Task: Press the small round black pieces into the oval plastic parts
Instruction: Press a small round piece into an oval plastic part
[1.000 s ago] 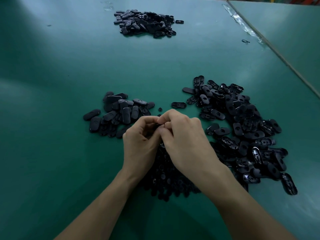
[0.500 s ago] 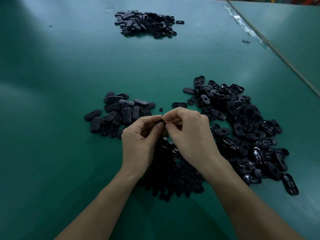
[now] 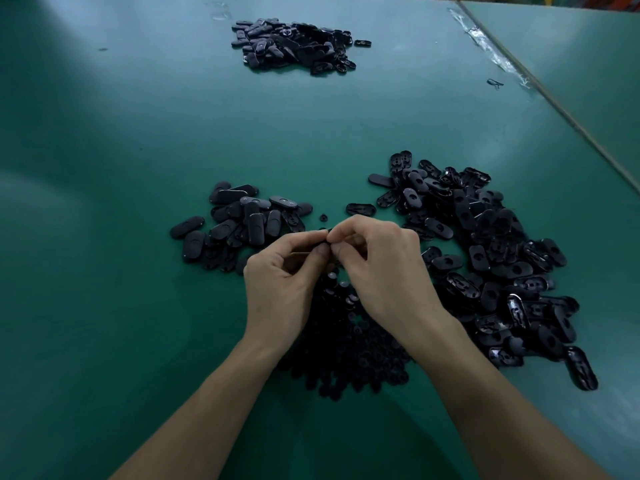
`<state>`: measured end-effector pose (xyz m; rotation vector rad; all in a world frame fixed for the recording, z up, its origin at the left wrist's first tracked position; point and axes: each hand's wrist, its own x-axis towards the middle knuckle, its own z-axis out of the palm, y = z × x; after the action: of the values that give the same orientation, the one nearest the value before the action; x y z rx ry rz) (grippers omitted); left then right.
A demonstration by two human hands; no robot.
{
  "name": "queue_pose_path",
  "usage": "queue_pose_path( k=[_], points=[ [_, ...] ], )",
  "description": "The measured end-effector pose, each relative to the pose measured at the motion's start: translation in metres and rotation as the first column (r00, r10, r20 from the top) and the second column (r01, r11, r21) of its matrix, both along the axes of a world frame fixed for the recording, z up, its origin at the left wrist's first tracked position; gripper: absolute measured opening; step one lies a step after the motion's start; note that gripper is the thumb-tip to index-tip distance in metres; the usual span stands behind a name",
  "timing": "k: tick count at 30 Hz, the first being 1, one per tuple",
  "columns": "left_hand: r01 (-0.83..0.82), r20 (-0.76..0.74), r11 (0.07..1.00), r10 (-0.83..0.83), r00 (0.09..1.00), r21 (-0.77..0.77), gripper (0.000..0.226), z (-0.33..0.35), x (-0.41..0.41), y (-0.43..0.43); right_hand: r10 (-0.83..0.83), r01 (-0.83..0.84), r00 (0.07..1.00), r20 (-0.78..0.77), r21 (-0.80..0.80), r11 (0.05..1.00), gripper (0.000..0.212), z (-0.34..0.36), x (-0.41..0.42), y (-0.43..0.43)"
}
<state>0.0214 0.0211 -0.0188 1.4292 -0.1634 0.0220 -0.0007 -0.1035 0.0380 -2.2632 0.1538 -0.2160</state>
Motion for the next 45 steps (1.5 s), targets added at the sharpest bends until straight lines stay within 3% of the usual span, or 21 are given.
queue_pose_path(
  k=[8, 18, 29, 36, 45],
  points=[
    [0.012, -0.017, 1.0, -0.012, 1.0, 0.001, 0.015, 0.001, -0.001, -0.001, 0.037, -0.049, 0.99, -0.136, -0.089, 0.995, 0.017, 0.007, 0.005, -0.004],
    [0.03, 0.003, 0.995, -0.031, 1.0, 0.093, 0.019, 0.002, 0.0, 0.001, -0.022, 0.008, 0.991, -0.132, -0.111, 0.994, 0.015, 0.009, 0.003, 0.005],
    [-0.021, 0.082, 0.992, 0.011, 0.997, 0.122, 0.009, 0.002, -0.001, 0.001, 0.068, -0.093, 0.975, -0.21, -0.11, 0.99, 0.016, 0.023, -0.001, 0.01],
    [0.006, -0.034, 0.999, -0.004, 0.999, 0.038, 0.023, 0.001, -0.001, 0.0, 0.016, -0.027, 0.998, -0.061, -0.181, 0.983, 0.02, 0.012, 0.004, -0.008],
    [-0.001, -0.06, 0.994, -0.005, 0.998, -0.11, 0.021, 0.005, 0.002, 0.001, 0.162, -0.152, 0.984, -0.075, 0.126, 0.98, 0.012, 0.005, 0.016, -0.03]
  ],
)
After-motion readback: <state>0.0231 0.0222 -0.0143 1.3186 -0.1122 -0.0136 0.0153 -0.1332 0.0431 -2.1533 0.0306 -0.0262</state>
